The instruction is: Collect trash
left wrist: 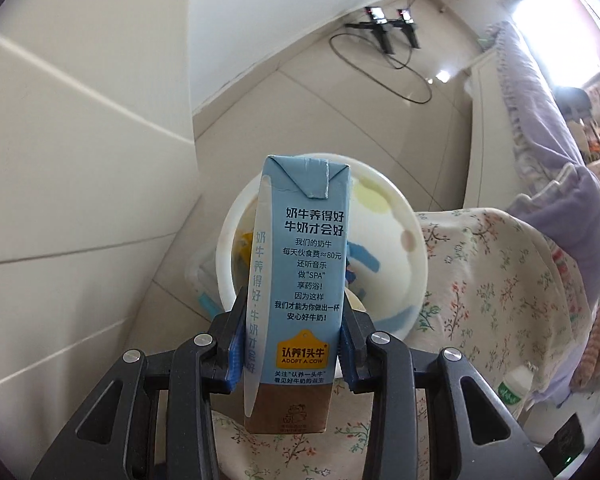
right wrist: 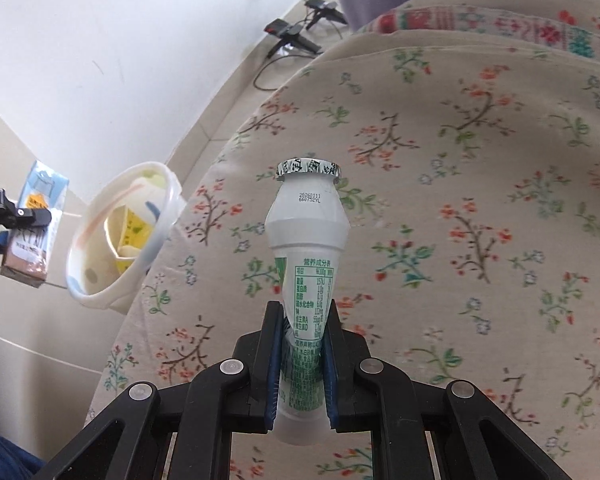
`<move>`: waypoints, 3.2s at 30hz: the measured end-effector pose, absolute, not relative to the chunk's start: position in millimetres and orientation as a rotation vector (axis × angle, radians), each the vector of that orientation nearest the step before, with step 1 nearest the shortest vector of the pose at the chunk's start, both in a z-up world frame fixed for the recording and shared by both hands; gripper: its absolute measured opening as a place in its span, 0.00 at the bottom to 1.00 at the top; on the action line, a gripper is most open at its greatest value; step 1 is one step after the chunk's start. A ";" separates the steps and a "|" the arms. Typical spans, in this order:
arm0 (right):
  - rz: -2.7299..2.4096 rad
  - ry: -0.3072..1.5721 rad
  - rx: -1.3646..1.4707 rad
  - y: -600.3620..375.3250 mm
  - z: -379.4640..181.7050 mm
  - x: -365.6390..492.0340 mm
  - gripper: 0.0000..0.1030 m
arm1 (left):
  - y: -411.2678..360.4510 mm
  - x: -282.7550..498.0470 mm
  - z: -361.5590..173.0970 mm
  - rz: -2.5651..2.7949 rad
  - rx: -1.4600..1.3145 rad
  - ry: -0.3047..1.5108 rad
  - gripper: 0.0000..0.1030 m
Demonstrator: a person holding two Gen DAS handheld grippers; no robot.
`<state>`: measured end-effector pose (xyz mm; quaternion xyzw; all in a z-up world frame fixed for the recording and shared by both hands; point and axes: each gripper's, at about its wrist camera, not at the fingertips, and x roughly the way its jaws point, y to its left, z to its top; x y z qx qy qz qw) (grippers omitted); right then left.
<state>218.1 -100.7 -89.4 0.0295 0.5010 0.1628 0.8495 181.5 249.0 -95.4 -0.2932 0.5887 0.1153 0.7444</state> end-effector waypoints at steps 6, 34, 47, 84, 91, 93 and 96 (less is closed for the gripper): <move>0.375 1.081 0.103 -95.1 -91.8 218.1 0.15 | 245.0 197.1 -115.3 0.265 -0.674 1.328 0.39; 0.635 1.016 -0.105 86.2 -84.0 275.5 0.16 | 280.1 201.6 -97.5 0.246 -0.795 1.263 0.47; 0.631 1.049 -0.272 109.6 -116.5 288.9 0.30 | 266.9 192.7 -64.2 0.242 -0.682 1.213 0.47; 0.433 0.632 0.050 -155.3 25.3 -31.4 0.98 | -2.2 -121.7 110.4 0.290 -0.010 0.718 0.89; 0.455 0.608 0.039 -152.6 34.1 -46.9 0.99 | -2.3 -129.3 112.6 0.290 -0.031 0.720 0.89; 0.457 0.600 0.035 -152.7 37.5 -52.3 0.99 | -1.2 -128.0 112.4 0.288 -0.032 0.720 0.89; 0.449 0.589 0.027 -151.7 41.1 -57.4 1.00 | 0.5 -127.4 110.3 0.287 -0.031 0.723 0.89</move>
